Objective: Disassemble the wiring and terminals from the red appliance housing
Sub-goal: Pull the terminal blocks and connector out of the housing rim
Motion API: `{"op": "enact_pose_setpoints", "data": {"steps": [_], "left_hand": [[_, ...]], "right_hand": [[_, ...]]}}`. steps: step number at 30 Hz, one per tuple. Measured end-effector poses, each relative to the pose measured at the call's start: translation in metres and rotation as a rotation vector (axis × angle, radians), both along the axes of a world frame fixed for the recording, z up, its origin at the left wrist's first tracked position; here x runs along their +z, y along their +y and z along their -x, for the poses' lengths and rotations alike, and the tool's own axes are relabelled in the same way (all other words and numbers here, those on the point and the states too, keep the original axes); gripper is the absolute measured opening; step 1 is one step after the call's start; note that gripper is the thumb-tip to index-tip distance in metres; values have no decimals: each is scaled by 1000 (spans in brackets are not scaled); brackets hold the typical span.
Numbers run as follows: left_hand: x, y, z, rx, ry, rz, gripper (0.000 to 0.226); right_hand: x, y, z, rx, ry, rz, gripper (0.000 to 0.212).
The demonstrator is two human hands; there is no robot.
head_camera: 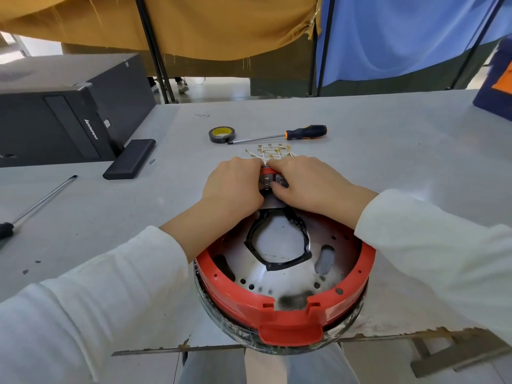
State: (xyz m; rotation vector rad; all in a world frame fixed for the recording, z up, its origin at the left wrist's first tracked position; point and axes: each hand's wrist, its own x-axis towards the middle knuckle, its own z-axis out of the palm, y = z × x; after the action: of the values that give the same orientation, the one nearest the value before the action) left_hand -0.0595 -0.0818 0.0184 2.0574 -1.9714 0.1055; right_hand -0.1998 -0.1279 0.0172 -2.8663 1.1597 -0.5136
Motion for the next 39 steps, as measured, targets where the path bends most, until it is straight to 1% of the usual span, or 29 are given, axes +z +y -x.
{"op": "enact_pose_setpoints", "data": {"steps": [4, 6, 11, 14, 18, 22, 24, 26, 30, 35, 37, 39], "left_hand": [[-1, -1, -8, -103, 117, -49, 37], [-1, -2, -10, -134, 151, -49, 33], [-4, -5, -7, -46, 124, -14, 27], [-3, -4, -4, 6, 99, 5, 31], [0, -3, -1, 26, 63, 11, 30], [2, -2, 2, 47, 33, 13, 27], [3, -2, 3, 58, 33, 14, 26], [3, -2, 4, 71, 42, 4, 25], [5, -3, 3, 60, 87, -17, 27], [3, -2, -5, -47, 136, -32, 29], [2, -4, -8, -53, 182, -34, 32], [1, -6, -9, -51, 182, -18, 30]], "right_hand": [[4, 1, 2, 30, 15, -48, 27], [6, 1, 3, 28, 6, -66, 25], [4, 0, 0, -11, -11, -50, 23], [0, -2, -1, -15, 6, -15, 25], [-1, -4, -2, -6, 15, 10, 20], [-1, -5, -3, -16, 29, 13, 20], [0, -5, -4, -22, 19, -1, 18], [1, -6, -4, -42, 4, -46, 9], [3, -8, -5, -72, -16, -107, 8], [4, -6, 0, -39, -15, -122, 22], [4, -6, 1, -35, -20, -122, 25], [3, -7, 0, -47, -20, -107, 27]]}}
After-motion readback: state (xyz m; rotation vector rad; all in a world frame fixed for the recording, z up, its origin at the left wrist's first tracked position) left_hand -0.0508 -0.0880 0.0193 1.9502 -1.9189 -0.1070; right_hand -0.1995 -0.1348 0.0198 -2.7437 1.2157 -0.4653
